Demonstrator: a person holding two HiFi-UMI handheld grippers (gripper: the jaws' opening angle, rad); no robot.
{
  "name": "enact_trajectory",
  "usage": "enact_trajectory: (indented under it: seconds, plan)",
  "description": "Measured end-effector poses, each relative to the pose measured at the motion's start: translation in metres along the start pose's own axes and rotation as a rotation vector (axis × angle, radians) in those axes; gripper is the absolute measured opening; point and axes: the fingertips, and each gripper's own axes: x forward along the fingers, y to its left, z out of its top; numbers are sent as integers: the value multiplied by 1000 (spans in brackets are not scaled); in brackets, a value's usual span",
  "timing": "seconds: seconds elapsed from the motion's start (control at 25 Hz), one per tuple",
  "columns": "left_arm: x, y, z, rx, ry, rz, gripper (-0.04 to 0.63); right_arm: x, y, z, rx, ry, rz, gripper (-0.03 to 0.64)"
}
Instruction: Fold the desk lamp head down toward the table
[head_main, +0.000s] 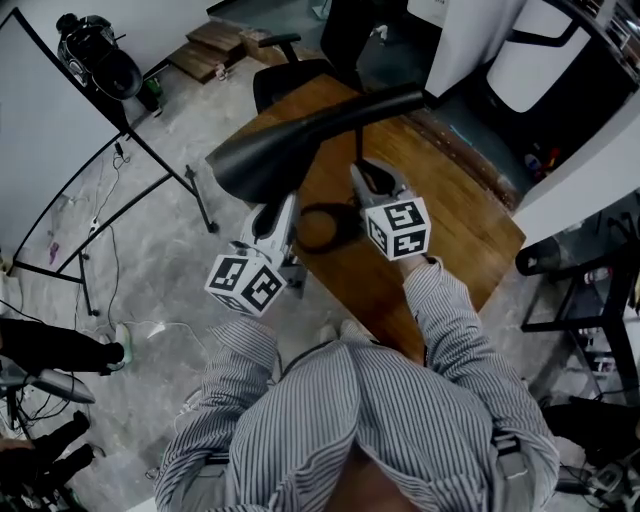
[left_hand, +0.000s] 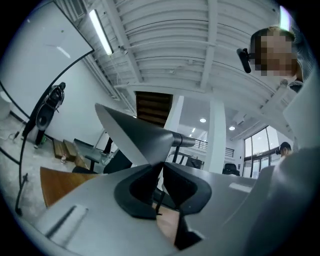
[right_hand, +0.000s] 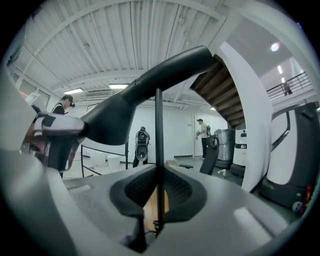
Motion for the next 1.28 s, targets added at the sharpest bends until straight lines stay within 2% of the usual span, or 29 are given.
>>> enact_trajectory:
  seconds: [0.24,0.44,0.72,0.8,0.88,1.04,1.16,1.28]
  plan:
    - [22,-9,-49,-205,43,-81,37,3,0,0,11,-2,6,40]
    - [38,-18,-69,-379,43,-109,37,4,-2,1,13,4,15,40]
    - [42,-22,-74,-432,55,-120,37,3,-2,1,19,-2,15,40]
    - [41,-23,-75,-415,67,-107,32,1,-2,2,38,-3,27,43]
    - [37,-25,-82,-362,112,-84,35,-7,-1,4,49,-12,29,51]
    - [23,-32,-102,-206,229,-62,35,-37,5,10,13,-39,14,51]
    - [11,-37,-109,-68,276,-29,34,-68,26,6,-8,-33,25,11]
    - [-1,-49,-110,7,293,-25,8,-99,48,0,2,-32,40,2]
